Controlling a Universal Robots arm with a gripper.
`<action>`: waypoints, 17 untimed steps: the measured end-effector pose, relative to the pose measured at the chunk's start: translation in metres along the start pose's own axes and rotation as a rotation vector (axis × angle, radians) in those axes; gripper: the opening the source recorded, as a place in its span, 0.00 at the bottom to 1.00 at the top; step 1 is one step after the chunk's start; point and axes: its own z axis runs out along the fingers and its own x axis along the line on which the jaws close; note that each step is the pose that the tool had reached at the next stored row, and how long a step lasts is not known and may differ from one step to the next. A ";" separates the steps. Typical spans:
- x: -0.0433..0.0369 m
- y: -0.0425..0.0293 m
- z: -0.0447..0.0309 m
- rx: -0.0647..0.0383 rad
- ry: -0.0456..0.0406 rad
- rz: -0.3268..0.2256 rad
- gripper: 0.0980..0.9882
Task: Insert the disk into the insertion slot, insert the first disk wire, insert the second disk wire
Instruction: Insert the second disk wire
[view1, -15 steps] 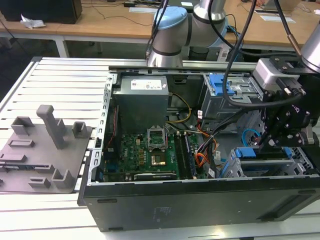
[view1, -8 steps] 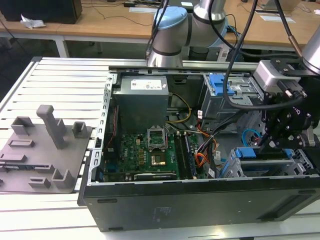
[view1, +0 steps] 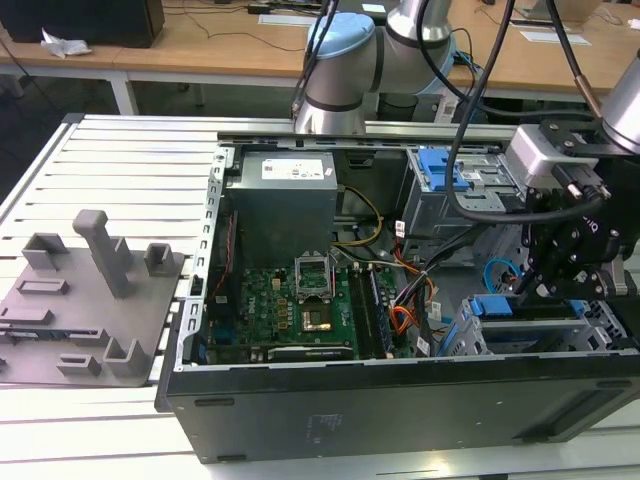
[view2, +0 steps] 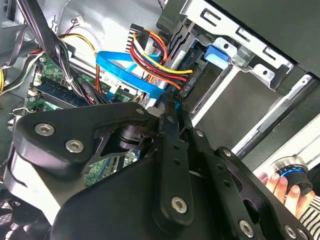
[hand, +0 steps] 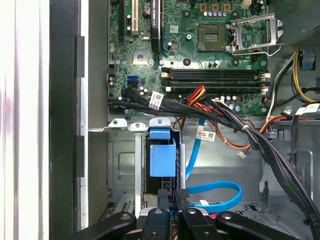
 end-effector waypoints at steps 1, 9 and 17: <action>0.0001 0.0000 0.0000 0.000 -0.0001 0.000 0.07; 0.0007 0.0003 -0.0108 0.000 -0.0003 0.000 0.15; -0.0018 0.0018 -0.0383 0.001 -0.0004 0.000 0.01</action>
